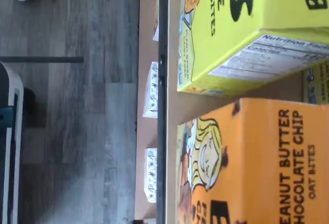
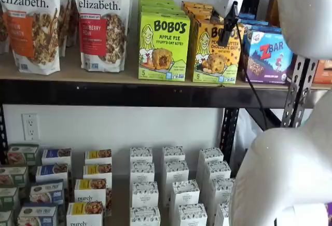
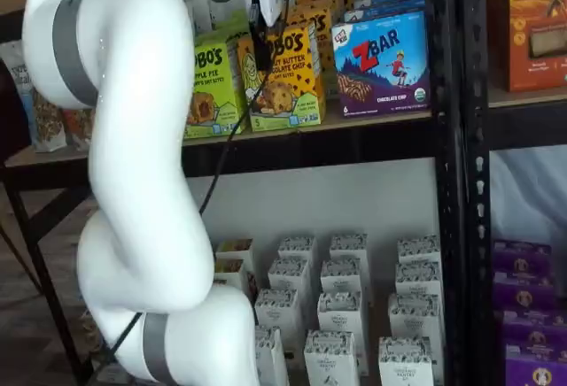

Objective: Pick up the orange box on the top shelf, the fifth box from the left

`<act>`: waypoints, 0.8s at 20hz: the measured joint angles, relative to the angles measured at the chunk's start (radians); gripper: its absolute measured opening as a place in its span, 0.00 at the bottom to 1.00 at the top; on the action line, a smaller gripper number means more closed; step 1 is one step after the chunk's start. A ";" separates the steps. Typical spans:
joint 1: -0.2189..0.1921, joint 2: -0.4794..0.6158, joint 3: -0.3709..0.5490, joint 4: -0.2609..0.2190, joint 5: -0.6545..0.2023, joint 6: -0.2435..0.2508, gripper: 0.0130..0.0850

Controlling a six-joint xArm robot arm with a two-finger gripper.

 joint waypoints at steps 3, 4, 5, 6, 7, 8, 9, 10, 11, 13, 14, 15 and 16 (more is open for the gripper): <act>-0.001 -0.004 0.010 0.008 -0.013 -0.001 0.94; -0.002 -0.004 0.011 0.012 -0.015 -0.002 0.89; -0.004 -0.005 0.012 0.016 -0.016 -0.003 0.89; -0.006 -0.005 0.011 0.020 -0.015 -0.004 0.83; -0.007 -0.004 0.010 0.022 -0.015 -0.005 0.83; -0.008 -0.004 0.009 0.023 -0.014 -0.005 0.78; -0.009 -0.004 0.008 0.024 -0.014 -0.006 0.78; -0.009 -0.004 0.008 0.024 -0.013 -0.006 0.72; -0.010 -0.004 0.007 0.024 -0.013 -0.007 0.72; -0.010 -0.004 0.007 0.024 -0.014 -0.007 0.67; -0.011 -0.004 0.007 0.024 -0.014 -0.008 0.61; -0.011 -0.005 0.007 0.024 -0.014 -0.008 0.61; -0.011 -0.005 0.008 0.024 -0.016 -0.008 0.56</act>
